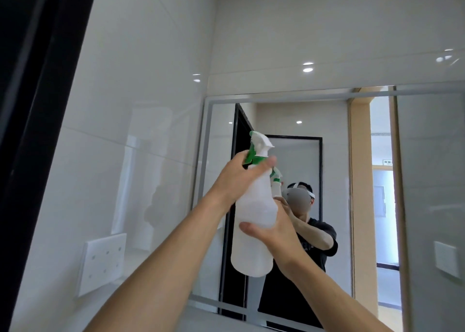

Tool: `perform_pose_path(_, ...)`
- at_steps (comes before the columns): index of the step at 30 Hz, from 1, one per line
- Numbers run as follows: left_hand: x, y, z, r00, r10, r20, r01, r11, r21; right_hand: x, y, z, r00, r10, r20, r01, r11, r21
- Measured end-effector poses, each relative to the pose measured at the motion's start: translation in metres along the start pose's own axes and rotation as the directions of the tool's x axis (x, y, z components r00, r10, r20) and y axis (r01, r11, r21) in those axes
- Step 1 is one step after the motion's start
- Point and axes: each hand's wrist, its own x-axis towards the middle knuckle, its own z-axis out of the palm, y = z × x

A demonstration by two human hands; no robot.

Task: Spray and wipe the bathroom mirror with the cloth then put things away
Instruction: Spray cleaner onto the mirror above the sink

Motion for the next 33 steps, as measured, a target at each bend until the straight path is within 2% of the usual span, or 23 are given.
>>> perform_pose_path(1,0.001,0.003,-0.005,1.000,-0.025,0.005,0.025,0.999,-0.038,-0.002,-0.003,-0.005,0.999,-0.002,0.041,0.000,0.999,0.032)
perform_pose_path(5,0.022,0.010,-0.017,0.969,-0.184,-0.165,0.143,0.962,-0.235,-0.009,-0.010,-0.020,0.980,0.001,0.200,-0.031,0.988,0.148)
perform_pose_path(10,0.038,0.012,-0.006,0.966,-0.220,-0.136,0.144,0.896,-0.420,-0.016,-0.010,-0.027,0.956,0.027,0.292,-0.083,0.980,0.182)
perform_pose_path(13,0.042,0.010,0.001,0.961,-0.251,-0.113,0.166,0.857,-0.488,-0.019,-0.009,-0.031,0.954,0.031,0.297,-0.091,0.977,0.192)
perform_pose_path(19,0.039,0.012,0.006,0.955,-0.278,-0.104,0.187,0.836,-0.516,-0.020,-0.007,-0.038,0.955,0.036,0.295,-0.089,0.982,0.166)
perform_pose_path(22,0.026,0.011,0.010,0.973,-0.210,-0.099,0.150,0.894,-0.421,-0.018,-0.009,-0.038,0.969,0.035,0.245,-0.078,0.983,0.166)
perform_pose_path(26,0.001,0.001,0.026,0.999,-0.008,-0.053,0.001,0.993,-0.119,-0.008,-0.015,-0.035,0.995,0.013,0.095,-0.014,1.000,0.009)
perform_pose_path(30,0.006,0.000,0.038,0.965,0.046,-0.260,0.002,0.983,0.182,-0.003,-0.012,-0.023,1.000,0.016,0.014,-0.014,0.993,-0.115)
perform_pose_path(33,0.011,-0.002,0.044,0.938,0.045,-0.345,0.046,0.967,0.252,-0.005,-0.001,-0.017,0.999,0.038,-0.012,-0.038,0.995,-0.094)
